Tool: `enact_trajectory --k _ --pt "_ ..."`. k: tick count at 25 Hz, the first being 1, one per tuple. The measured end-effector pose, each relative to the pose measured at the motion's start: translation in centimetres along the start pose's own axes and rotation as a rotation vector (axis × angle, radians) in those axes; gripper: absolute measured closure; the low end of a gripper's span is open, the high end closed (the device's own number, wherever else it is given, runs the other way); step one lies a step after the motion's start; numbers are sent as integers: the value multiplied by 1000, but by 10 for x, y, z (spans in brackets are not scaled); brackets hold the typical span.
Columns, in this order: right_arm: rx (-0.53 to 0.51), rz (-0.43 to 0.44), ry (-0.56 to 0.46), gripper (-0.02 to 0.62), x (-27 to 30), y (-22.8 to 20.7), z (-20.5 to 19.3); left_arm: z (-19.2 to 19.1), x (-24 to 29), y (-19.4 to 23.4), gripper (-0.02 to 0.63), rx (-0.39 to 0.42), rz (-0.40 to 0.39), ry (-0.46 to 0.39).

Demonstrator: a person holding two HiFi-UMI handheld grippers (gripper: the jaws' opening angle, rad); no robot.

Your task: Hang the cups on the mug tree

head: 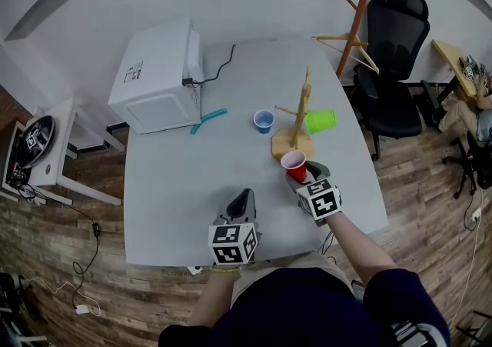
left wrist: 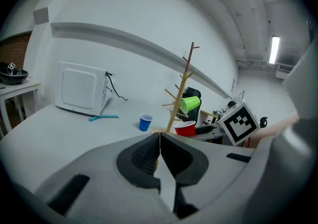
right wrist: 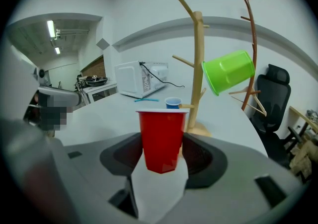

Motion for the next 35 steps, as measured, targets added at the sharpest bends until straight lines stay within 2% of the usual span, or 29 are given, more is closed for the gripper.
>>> enact_trajectory --k 35 --pt "41 15 14 336 1 -26 21 5 14 -10 586 16 -11 15"
Point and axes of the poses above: the fingertips, and each gripper's own axes: x forward along the fingers, y to its left, z out of its top, the point moved 4 cm from there along -x, backward along the fingers, and after that the axes turned 13 degrees about y, right-handed, at the moved point
